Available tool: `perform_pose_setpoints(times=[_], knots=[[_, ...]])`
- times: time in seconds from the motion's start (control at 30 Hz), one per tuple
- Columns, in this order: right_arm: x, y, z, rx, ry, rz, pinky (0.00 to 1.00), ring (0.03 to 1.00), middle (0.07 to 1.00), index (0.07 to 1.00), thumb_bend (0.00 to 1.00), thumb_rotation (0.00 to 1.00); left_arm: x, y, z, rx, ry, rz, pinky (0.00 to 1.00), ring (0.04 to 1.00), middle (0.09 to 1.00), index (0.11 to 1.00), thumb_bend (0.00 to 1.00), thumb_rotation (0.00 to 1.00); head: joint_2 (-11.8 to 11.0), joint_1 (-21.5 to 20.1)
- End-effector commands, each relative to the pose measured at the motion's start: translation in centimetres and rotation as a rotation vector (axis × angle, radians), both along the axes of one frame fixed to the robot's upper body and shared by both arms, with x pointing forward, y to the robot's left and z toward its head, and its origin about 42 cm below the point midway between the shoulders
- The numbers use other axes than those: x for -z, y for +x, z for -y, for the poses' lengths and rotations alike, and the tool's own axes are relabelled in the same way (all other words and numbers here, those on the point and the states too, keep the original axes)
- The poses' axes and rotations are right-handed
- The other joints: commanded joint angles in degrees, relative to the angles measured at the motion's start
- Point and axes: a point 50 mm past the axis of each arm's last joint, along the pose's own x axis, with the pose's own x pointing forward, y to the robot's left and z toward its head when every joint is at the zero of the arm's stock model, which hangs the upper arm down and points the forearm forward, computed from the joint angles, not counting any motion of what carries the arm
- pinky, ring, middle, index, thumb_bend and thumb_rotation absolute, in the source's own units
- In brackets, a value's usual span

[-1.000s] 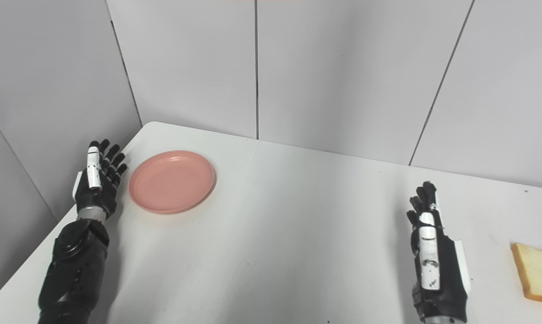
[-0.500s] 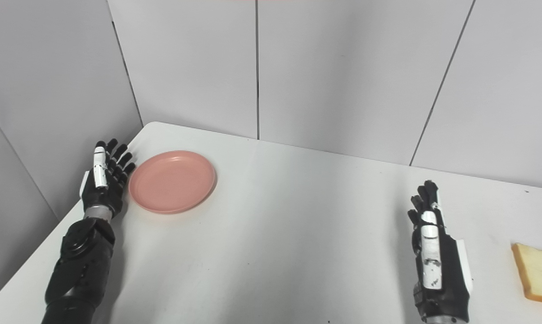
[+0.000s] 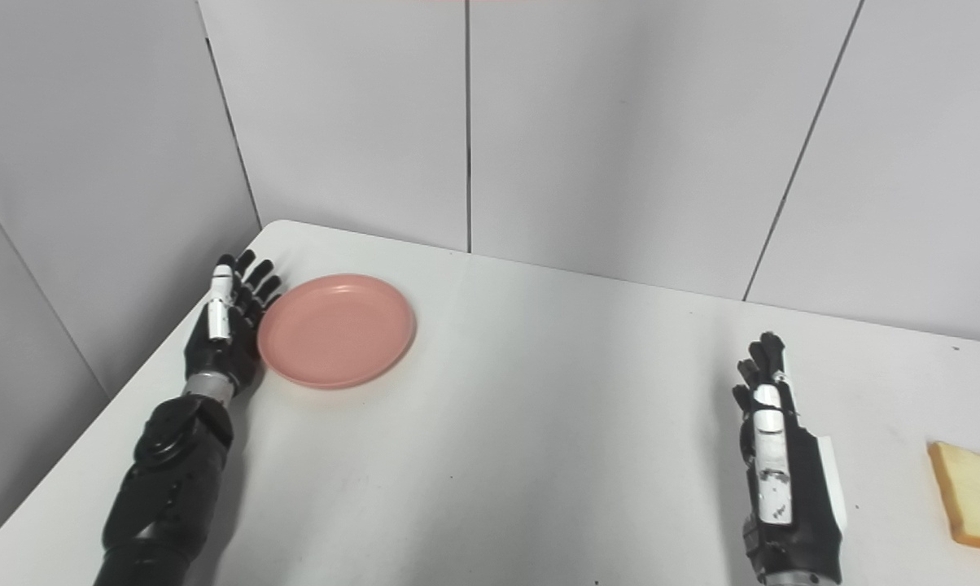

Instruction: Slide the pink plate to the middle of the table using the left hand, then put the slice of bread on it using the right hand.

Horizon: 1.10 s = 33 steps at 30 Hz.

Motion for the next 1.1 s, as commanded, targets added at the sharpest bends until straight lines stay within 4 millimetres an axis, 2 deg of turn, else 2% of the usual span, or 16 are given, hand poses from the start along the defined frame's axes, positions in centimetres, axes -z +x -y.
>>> perform_pose_setpoints(times=[0.0,0.27,0.47,0.7,0.83,1.07], knots=[[-1.3,0.1,-0.3,-0.009,0.014,0.076,1.00,1.000,1.000,1.000,0.19,1.00,0.2,0.3,0.5,0.042,-0.001,-0.010,0.97,0.957,0.945,0.940,0.49,1.00,0.1,-0.4],[-0.8,0.2,-0.4,-0.008,0.006,0.083,1.00,1.000,1.000,1.000,0.22,1.00,0.3,0.5,3.0,0.112,-0.022,-0.018,0.95,0.933,0.918,0.894,0.49,1.00,0.4,-2.5],[-0.3,0.5,-0.6,-0.002,0.000,0.094,1.00,0.992,0.999,1.000,0.24,1.00,0.0,0.8,5.2,0.206,-0.041,-0.015,0.94,0.930,0.924,0.915,0.50,1.00,0.8,-4.8],[0.2,0.5,-0.8,0.005,0.006,0.092,0.98,0.970,0.977,0.994,0.27,1.00,-1.2,0.6,9.1,0.294,-0.031,-0.017,0.94,0.941,0.935,0.919,0.50,1.00,1.4,-7.3],[0.5,0.6,-1.1,0.000,0.013,0.092,0.98,0.968,0.980,0.994,0.28,1.00,-1.2,0.5,11.3,0.354,-0.031,-0.016,0.97,0.954,0.946,0.939,0.50,1.00,1.5,-8.8],[0.8,0.6,-1.5,-0.005,0.004,0.103,0.95,0.957,0.973,0.993,0.32,1.00,-1.0,0.4,14.6,0.421,-0.032,-0.023,0.94,0.931,0.928,0.924,0.48,1.00,2.2,-12.3]])
